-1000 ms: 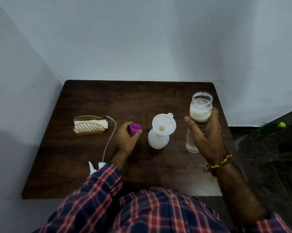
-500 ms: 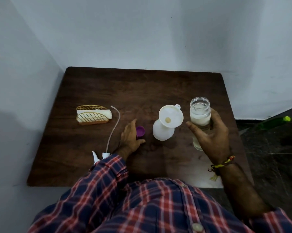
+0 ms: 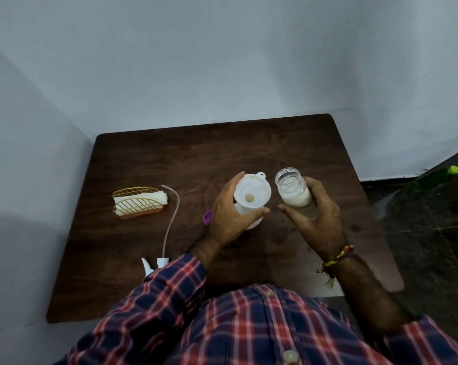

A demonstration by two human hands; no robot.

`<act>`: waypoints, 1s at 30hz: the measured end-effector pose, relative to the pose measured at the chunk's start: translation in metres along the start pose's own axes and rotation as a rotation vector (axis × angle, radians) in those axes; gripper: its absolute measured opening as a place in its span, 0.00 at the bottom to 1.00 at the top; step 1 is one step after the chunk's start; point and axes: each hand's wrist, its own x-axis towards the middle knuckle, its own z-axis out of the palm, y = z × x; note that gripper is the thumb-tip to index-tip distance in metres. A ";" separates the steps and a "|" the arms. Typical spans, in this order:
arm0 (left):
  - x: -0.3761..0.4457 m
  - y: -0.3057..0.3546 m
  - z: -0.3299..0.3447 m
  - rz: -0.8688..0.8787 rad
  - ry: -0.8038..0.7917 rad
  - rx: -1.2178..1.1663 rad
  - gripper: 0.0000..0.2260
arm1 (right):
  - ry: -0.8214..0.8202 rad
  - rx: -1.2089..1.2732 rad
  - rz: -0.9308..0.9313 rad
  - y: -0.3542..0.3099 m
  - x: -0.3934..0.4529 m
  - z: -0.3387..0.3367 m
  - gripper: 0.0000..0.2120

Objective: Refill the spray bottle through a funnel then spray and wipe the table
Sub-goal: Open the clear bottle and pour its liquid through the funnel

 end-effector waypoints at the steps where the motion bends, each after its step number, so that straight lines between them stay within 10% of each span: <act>1: 0.000 -0.002 0.000 0.001 0.011 0.011 0.42 | -0.014 -0.010 -0.011 0.002 0.000 0.001 0.29; 30: 0.004 -0.006 0.006 0.059 0.012 0.156 0.43 | -0.116 -0.432 -0.078 0.032 0.011 0.008 0.30</act>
